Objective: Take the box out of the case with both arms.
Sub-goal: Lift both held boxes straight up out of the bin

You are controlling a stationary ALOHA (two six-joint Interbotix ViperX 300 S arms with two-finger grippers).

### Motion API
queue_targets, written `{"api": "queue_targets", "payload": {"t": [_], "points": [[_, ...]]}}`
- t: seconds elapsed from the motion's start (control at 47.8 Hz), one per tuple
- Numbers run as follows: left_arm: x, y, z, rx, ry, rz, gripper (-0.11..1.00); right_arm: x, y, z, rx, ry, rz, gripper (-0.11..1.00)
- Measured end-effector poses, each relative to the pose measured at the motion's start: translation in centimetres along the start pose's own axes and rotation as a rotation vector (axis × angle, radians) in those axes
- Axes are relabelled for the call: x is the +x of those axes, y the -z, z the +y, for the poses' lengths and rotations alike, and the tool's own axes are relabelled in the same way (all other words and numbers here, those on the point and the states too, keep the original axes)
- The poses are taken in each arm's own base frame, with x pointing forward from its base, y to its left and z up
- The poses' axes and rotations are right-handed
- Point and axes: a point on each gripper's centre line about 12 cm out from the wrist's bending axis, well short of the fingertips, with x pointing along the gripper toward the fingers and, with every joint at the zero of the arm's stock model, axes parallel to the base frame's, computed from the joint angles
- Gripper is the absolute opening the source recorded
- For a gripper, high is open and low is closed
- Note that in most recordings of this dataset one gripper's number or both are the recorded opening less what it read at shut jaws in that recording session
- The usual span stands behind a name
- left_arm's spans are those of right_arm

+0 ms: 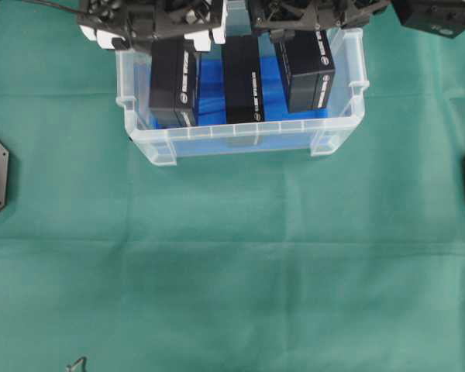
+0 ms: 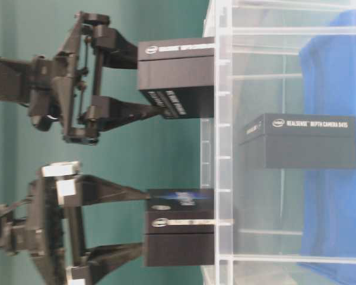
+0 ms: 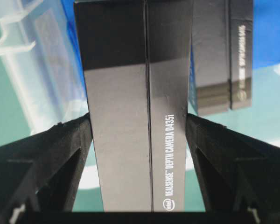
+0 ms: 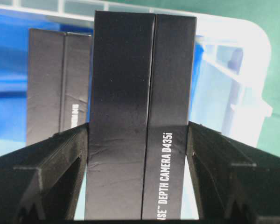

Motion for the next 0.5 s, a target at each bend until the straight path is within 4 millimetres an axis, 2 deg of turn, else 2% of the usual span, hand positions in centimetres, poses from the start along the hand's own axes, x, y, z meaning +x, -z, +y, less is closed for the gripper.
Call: {"api": "queue_targets", "payload": {"t": [0.251, 0.502], "points": [[-3.7, -0.4, -0.4, 0.021, 0.022, -0.010, 0.63, -3.4, -0.6, 0.3, 0.001, -0.010, -0.006, 0.65], [-6.5, -0.6, -0.5, 0.020, 0.044, -0.018, 0.63, -6.5, -0.9, 0.3, 0.008, -0.018, -0.023, 0.65]]}}
